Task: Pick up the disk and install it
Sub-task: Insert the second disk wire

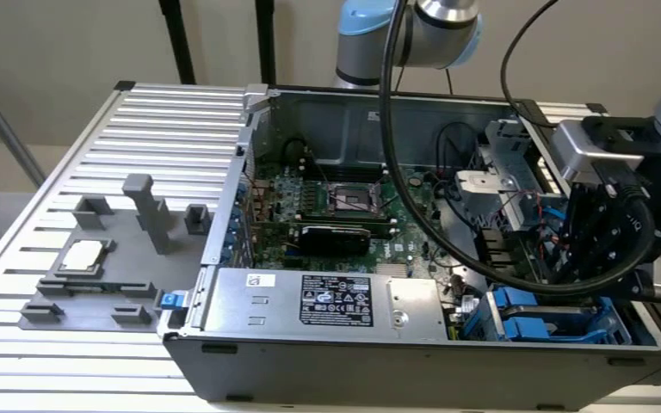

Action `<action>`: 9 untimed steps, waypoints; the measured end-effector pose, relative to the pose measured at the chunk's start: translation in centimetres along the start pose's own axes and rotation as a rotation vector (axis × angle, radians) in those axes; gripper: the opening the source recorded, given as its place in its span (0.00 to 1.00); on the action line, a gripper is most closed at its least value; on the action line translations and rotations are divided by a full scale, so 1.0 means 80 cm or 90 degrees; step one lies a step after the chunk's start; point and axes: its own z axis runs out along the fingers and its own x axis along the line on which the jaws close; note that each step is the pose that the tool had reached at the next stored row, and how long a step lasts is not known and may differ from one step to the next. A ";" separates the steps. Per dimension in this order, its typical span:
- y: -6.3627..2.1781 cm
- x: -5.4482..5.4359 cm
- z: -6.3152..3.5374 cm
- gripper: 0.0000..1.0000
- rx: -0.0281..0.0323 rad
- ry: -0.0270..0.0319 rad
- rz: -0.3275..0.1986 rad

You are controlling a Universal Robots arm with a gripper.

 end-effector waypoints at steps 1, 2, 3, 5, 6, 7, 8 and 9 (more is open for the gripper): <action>0.000 0.000 0.000 0.00 0.0000 -0.0001 0.000; 0.000 0.000 0.000 0.00 -0.0001 -0.0004 0.000; 0.000 0.000 -0.001 0.00 -0.0001 -0.0011 0.000; 0.000 0.000 -0.012 1.00 -0.0001 -0.0010 0.000; 0.000 0.000 -0.018 1.00 0.0000 -0.0005 0.000; 0.001 0.001 -0.023 1.00 -0.0001 -0.0008 0.000; 0.001 0.001 -0.029 1.00 -0.0001 -0.0006 0.000; 0.001 0.001 -0.035 1.00 0.0000 -0.0004 0.000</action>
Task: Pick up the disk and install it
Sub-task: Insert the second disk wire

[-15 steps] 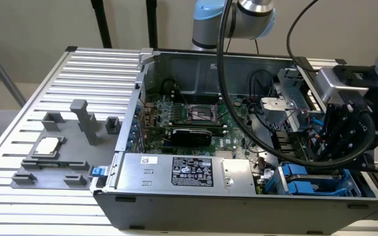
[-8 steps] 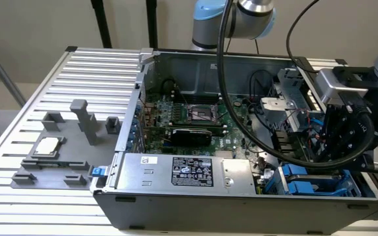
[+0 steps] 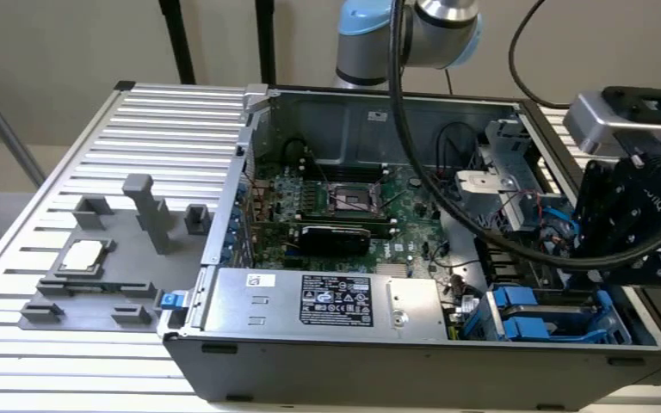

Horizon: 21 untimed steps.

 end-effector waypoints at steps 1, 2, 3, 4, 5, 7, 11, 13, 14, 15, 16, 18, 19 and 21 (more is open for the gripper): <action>0.000 0.000 -0.006 1.00 0.0000 -0.0001 0.000; 0.000 0.000 -0.012 1.00 0.0000 -0.0001 0.000; 0.001 0.001 -0.017 1.00 0.0000 0.0000 0.000; 0.001 0.001 -0.022 1.00 0.0000 -0.0001 0.000; 0.004 0.001 -0.022 1.00 0.0000 -0.0003 0.000; 0.014 0.002 -0.022 1.00 0.0003 -0.0003 0.000; 0.028 0.004 -0.022 1.00 0.0018 -0.0009 0.000; 0.028 0.004 -0.022 1.00 0.0018 -0.0008 0.000; 0.028 0.004 -0.022 1.00 0.0018 -0.0008 0.000; 0.028 0.004 -0.022 1.00 0.0018 -0.0009 0.000; 0.028 0.004 -0.022 1.00 0.0018 -0.0008 0.000; 0.028 0.004 -0.022 1.00 0.0018 -0.0008 0.000; 0.028 0.004 -0.022 1.00 0.0018 -0.0008 0.000; 0.028 0.004 -0.022 1.00 0.0018 -0.0008 0.000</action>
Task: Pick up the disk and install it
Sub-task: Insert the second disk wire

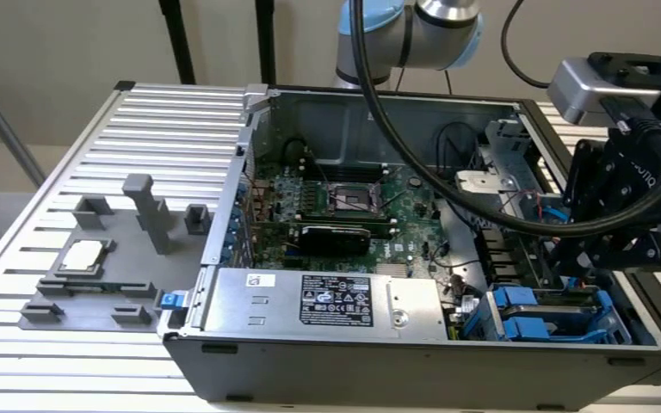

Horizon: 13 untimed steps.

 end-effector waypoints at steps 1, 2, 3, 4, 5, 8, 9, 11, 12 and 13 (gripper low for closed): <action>0.000 0.000 0.000 1.00 0.0000 0.0000 0.000; 0.000 0.000 0.000 1.00 0.0000 0.0000 0.000; 0.000 0.000 0.000 1.00 0.0000 0.0000 0.000; 0.000 0.000 0.000 1.00 0.0000 0.0000 0.000; 0.000 0.000 0.000 1.00 0.0004 0.0000 0.000; 0.000 -0.003 -0.001 1.00 0.0007 0.0000 0.000; 0.000 -0.005 -0.002 1.00 0.0007 0.0000 0.000; -0.001 -0.010 -0.005 1.00 0.0007 0.0001 0.000; -0.001 -0.012 -0.006 1.00 0.0008 -0.0001 0.000; -0.001 -0.014 -0.009 1.00 0.0008 0.0000 0.000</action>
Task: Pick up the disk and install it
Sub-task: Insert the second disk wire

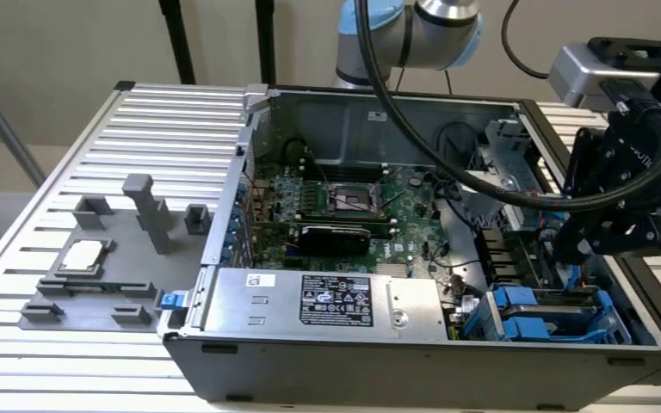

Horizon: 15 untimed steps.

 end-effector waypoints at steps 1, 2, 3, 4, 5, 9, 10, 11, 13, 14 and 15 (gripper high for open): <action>0.000 -0.002 -0.002 1.00 0.0001 0.0000 0.000; -0.001 -0.004 -0.004 1.00 0.0001 0.0000 0.000; -0.002 -0.006 -0.005 1.00 0.0001 0.0000 0.000; -0.003 -0.007 -0.005 1.00 0.0001 0.0000 0.000; -0.005 -0.009 -0.005 1.00 0.0001 0.0001 0.000; -0.014 -0.015 -0.005 1.00 0.0002 0.0015 0.002; -0.015 -0.016 -0.006 1.00 0.0003 0.0026 0.002; -0.016 -0.016 -0.005 1.00 0.0005 0.0041 0.002; -0.016 -0.016 -0.005 1.00 0.0007 0.0065 0.002; -0.016 -0.016 -0.005 1.00 0.0009 0.0077 0.002; -0.016 -0.016 -0.004 1.00 0.0010 0.0091 0.002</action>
